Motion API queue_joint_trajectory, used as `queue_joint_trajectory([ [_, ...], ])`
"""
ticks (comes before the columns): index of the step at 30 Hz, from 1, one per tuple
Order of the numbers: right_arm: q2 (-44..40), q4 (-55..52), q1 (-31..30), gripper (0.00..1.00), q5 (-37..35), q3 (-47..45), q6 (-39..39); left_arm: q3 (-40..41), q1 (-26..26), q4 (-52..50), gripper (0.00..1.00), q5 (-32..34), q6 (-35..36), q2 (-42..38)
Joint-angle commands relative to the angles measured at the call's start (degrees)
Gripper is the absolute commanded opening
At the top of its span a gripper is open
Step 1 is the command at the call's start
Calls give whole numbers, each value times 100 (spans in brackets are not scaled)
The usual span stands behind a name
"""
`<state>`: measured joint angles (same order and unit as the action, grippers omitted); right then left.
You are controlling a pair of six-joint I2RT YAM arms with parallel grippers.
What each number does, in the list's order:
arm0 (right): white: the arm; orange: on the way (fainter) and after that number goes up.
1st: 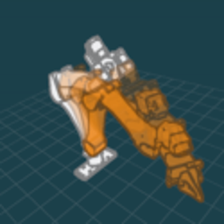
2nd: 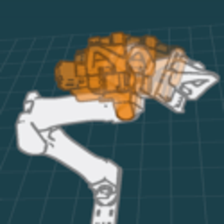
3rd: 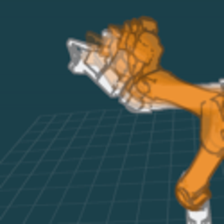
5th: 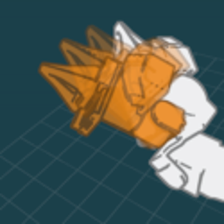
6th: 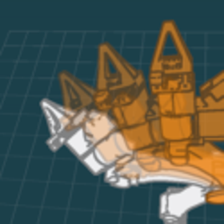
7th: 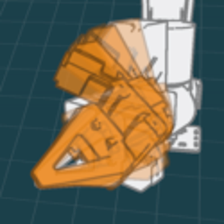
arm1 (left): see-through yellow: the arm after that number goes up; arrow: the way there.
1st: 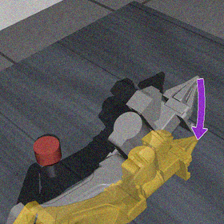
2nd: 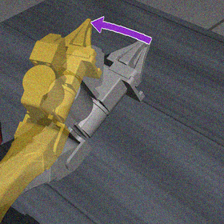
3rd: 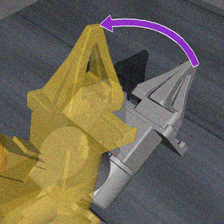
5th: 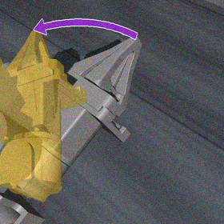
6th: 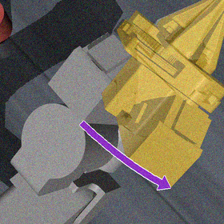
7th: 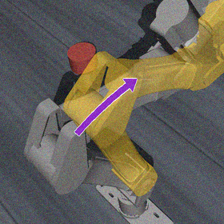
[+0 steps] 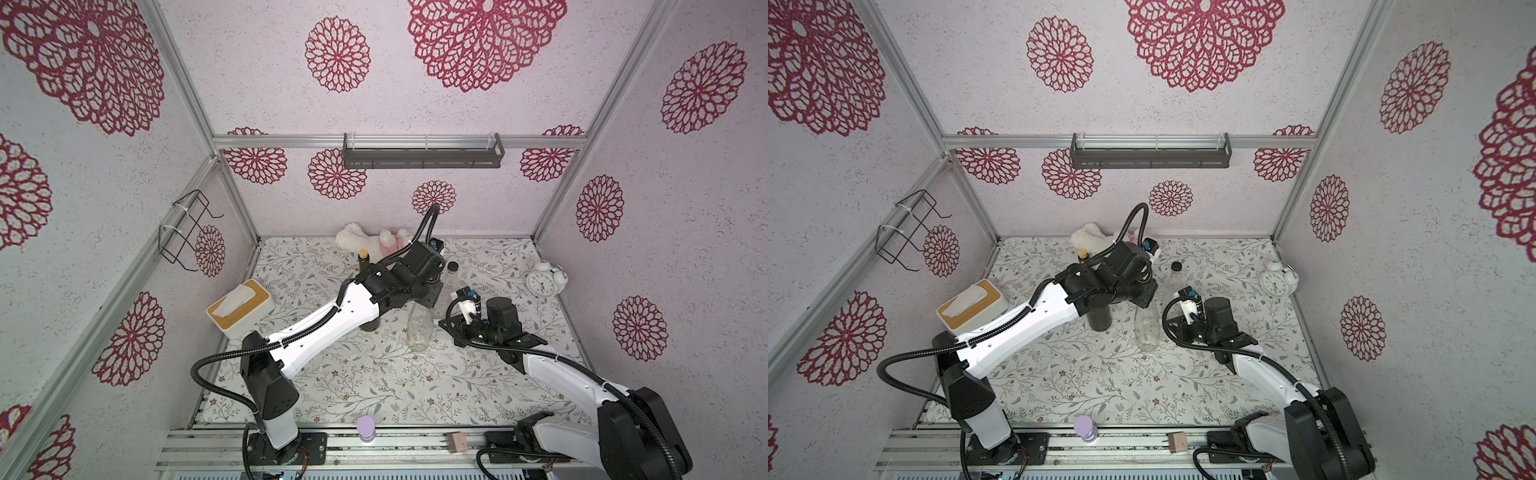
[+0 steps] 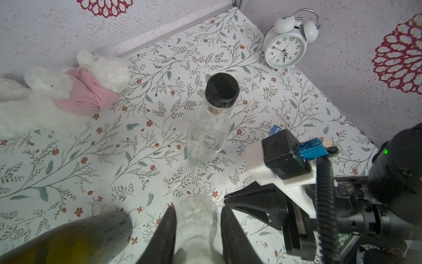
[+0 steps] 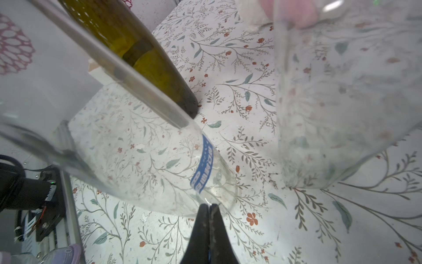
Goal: Remove the label from the bottle
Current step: Tear open the label from the bottle.
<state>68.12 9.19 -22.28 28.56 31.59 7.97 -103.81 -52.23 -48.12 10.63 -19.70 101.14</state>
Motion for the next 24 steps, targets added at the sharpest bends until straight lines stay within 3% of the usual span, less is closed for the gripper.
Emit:
queue_joint_trajectory([
  [1, -70, 182, -4, 0, -596, 123, 199, 157, 21, -982, 0, -51, 46, 107],
  [13, 784, 601, 4, 0, -1256, 549, 851, 135, 19, -879, 0, -44, 132, 7],
  [24, 636, 465, -4, 0, -1660, 454, 1309, 62, 17, -731, 0, 132, 133, -44],
])
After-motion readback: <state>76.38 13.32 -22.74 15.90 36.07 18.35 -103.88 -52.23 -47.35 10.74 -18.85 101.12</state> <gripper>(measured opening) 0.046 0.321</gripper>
